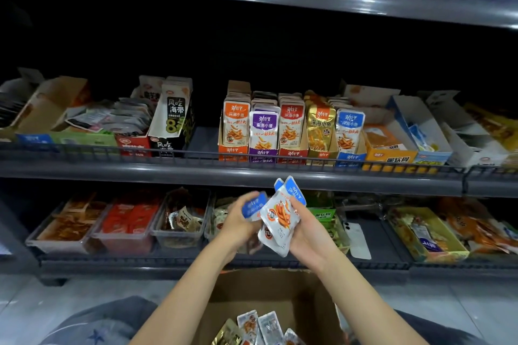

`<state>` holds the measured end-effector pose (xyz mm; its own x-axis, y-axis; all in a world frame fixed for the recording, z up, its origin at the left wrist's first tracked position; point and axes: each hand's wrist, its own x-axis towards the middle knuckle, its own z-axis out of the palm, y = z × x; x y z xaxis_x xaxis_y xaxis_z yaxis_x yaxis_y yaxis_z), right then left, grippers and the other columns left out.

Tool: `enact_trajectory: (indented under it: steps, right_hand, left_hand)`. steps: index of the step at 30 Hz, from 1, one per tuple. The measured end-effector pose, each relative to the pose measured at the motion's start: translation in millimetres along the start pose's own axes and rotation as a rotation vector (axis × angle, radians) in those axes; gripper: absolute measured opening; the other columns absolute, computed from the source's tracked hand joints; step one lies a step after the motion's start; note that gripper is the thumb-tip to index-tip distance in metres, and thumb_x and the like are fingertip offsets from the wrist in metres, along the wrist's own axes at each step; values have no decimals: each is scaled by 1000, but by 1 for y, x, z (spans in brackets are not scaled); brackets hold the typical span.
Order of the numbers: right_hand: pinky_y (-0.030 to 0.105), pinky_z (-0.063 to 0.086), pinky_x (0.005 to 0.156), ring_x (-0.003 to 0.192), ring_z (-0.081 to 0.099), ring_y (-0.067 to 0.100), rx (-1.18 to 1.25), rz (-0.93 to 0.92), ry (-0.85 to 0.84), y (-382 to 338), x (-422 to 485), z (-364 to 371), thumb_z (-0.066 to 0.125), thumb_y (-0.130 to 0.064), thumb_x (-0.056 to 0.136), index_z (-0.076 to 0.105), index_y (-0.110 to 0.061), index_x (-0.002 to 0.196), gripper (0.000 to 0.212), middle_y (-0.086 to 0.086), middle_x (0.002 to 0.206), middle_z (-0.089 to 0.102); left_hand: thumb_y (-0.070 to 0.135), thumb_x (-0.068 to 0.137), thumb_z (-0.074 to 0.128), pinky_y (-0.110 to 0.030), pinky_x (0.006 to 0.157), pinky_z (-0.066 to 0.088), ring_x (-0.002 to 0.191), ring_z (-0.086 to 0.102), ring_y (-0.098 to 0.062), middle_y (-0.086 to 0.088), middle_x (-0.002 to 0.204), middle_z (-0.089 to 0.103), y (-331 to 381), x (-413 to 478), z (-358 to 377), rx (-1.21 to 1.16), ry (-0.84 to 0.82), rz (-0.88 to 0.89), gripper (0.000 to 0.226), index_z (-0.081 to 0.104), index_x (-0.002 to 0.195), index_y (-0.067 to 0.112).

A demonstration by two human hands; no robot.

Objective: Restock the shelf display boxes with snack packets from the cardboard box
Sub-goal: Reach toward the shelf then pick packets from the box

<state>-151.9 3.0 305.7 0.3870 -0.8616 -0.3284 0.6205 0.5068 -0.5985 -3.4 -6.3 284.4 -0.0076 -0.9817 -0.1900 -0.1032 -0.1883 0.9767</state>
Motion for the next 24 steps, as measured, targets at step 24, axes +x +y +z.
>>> enact_trajectory:
  steps: [24]
  right_hand:
    - [25,54,67,85,69,11,-509,-499,302,-42,-3,-16,51,-19,96,43,-27,127,33,1,105,67]
  left_hand:
    - [26,93,56,-30,62,59,98,65,-7,10,115,61,31,-8,63,10,-323,91,37,41,126,30]
